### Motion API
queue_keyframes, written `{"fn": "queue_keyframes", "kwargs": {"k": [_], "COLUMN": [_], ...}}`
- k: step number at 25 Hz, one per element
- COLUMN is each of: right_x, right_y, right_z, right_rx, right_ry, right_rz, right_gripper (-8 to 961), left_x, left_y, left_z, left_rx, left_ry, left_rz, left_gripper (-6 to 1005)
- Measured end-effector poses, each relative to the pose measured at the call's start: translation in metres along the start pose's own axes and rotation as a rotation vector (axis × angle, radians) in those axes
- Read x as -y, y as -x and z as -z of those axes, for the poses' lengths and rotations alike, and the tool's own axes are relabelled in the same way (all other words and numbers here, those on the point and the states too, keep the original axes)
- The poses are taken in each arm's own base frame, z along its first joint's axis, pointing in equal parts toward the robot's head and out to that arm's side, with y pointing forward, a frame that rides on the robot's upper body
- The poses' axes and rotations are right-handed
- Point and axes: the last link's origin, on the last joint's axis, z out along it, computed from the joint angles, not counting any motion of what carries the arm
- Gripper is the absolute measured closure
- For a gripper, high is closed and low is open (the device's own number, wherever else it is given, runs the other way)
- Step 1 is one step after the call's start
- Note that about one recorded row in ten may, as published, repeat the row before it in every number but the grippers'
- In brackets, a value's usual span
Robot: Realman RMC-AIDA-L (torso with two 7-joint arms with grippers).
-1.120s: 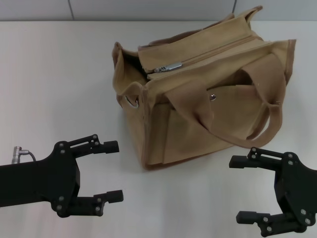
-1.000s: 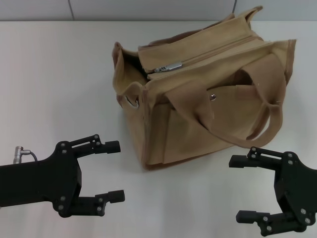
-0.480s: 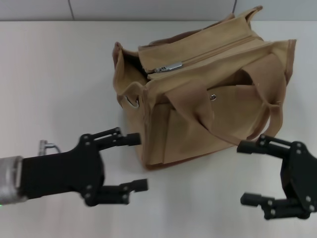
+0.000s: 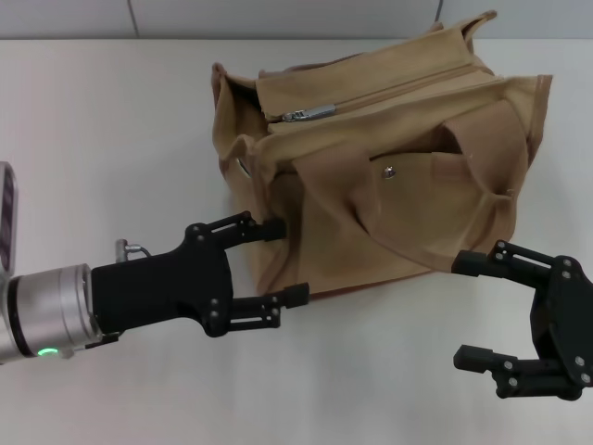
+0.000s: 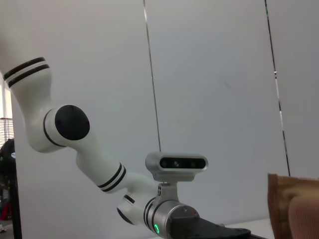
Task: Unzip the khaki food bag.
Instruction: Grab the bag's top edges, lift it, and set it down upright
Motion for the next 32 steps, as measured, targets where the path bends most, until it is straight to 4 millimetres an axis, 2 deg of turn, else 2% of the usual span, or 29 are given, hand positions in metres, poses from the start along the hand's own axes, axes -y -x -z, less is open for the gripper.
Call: {"fn": "queue_keyframes", "kwargs": {"k": [8, 21, 25, 28, 32], "right_x": [0.001, 0.002, 0.002, 0.002, 0.002], "right_y": [-0.002, -0.004, -0.005, -0.005, -0.004], "right_z": [0.000, 0.000, -0.001, -0.001, -0.001], "right_rx": [-0.011, -0.015, -0.014, -0.015, -0.015], "right_ry": [-0.015, -0.024, -0.025, -0.026, -0.024], "right_rz": [0.000, -0.005, -0.009, -0.009, -0.007], "right_gripper": [103, 105, 105, 105, 106], "left_x": [0.004, 0.008, 0.010, 0.010, 0.009], "left_y": [-0.002, -0.002, -0.004, -0.005, -0.006], "left_z": [0.019, 0.027, 0.036, 0.035, 0.023], "left_rx": [0.019, 0.019, 0.008, 0.002, -0.021], "left_ry": [-0.033, -0.087, -0.113, -0.116, -0.094], "left_rz": [0.005, 0.002, -0.002, 0.000, 0.005], "left_gripper": [164, 164, 164, 164, 164]}}
